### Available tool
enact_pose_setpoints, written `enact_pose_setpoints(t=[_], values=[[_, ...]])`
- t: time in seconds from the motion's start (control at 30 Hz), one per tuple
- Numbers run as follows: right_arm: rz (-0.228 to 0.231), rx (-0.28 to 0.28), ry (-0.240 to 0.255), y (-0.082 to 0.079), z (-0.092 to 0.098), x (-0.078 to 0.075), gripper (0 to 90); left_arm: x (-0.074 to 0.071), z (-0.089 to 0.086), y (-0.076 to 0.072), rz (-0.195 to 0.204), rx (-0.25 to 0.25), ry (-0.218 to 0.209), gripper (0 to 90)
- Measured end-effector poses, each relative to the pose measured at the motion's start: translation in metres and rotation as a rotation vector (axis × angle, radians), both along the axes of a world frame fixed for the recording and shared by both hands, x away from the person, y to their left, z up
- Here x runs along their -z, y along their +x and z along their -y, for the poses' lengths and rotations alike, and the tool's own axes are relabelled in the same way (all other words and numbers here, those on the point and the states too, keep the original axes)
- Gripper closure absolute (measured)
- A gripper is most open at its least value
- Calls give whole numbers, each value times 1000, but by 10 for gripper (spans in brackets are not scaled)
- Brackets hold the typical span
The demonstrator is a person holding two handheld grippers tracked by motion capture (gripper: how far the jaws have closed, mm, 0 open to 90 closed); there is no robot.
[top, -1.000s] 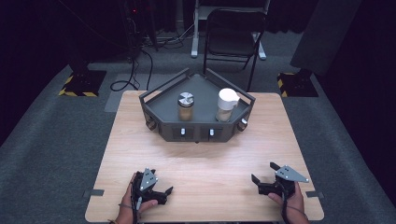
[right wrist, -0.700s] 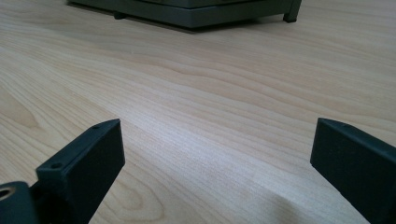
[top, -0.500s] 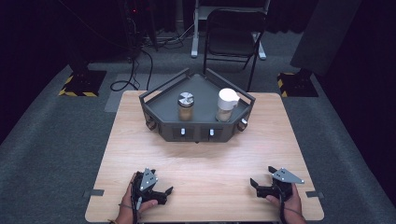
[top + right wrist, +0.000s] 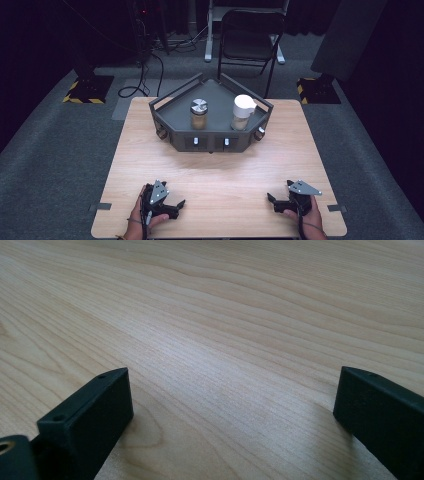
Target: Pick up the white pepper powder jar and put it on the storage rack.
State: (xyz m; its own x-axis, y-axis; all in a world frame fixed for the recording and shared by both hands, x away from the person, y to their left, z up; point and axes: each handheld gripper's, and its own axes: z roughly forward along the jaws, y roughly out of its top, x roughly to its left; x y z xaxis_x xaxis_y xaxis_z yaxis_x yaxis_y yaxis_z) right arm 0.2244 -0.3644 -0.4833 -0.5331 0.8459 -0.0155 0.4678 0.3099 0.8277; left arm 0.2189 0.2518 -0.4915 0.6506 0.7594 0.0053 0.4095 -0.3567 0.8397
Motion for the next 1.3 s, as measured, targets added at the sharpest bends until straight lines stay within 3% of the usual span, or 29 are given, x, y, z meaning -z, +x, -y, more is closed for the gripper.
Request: enact_pose_setpoints(t=[0.63, 1.3], values=[[24, -10, -15, -3, -1, 2, 21, 0, 1, 0, 4, -2, 3, 22], [19, -25, -13, -2, 0, 1, 21, 0, 0, 0, 3, -2, 4, 22]])
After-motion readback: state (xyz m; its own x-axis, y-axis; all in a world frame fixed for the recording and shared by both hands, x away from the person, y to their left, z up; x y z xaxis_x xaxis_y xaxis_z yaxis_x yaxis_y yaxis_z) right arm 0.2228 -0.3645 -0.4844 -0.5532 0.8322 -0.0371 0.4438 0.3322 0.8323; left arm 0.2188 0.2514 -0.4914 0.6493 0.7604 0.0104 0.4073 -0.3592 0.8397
